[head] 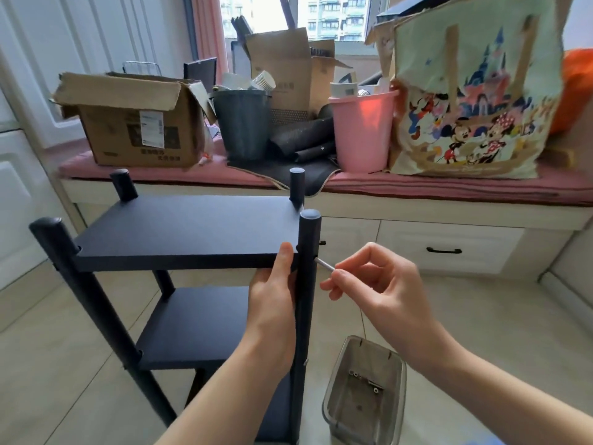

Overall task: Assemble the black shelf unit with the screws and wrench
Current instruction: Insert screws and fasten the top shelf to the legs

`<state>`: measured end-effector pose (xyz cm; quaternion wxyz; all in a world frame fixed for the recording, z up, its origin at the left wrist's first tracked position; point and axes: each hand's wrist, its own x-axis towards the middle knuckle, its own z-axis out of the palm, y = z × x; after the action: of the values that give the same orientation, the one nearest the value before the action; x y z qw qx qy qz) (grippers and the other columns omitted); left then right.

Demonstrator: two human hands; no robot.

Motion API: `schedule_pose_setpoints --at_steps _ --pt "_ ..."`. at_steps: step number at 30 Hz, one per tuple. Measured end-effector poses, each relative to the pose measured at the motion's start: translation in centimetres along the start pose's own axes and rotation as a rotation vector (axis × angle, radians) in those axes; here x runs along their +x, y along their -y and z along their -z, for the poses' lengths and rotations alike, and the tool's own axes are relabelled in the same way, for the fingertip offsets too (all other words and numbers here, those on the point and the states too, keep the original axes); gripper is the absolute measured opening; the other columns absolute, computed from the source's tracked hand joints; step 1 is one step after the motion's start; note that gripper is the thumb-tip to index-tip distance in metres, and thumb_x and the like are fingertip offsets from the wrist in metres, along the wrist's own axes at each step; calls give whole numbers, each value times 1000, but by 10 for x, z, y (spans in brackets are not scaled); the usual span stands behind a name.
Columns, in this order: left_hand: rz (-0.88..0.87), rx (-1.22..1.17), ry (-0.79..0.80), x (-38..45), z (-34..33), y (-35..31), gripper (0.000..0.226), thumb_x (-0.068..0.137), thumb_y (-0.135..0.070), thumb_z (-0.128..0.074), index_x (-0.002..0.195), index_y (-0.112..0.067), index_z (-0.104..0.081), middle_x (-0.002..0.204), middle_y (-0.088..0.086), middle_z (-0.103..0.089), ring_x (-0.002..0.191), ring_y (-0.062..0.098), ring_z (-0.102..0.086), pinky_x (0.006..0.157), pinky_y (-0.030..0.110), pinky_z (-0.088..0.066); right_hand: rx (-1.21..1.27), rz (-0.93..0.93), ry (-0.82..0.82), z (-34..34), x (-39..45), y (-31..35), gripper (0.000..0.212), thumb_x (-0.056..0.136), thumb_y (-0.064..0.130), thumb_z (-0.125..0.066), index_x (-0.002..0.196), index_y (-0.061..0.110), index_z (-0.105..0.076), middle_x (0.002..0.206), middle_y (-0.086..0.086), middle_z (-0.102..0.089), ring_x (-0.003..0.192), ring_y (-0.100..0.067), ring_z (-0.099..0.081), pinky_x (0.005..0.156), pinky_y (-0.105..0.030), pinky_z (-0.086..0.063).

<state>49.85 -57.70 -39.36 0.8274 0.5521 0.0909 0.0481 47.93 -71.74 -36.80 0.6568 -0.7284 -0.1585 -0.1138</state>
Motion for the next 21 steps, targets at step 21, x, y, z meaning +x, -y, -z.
schedule_pose_setpoints --at_steps 21 --pt "-8 -164 -27 -11 -3 -7 50 78 -47 -65 110 -9 -70 102 7 -77 100 25 -73 90 34 -53 15 -5 2 4 2 0 10 90 1 -65 82 5 -61 76 -6 -76 68 -19 -71 74 -35 -57"
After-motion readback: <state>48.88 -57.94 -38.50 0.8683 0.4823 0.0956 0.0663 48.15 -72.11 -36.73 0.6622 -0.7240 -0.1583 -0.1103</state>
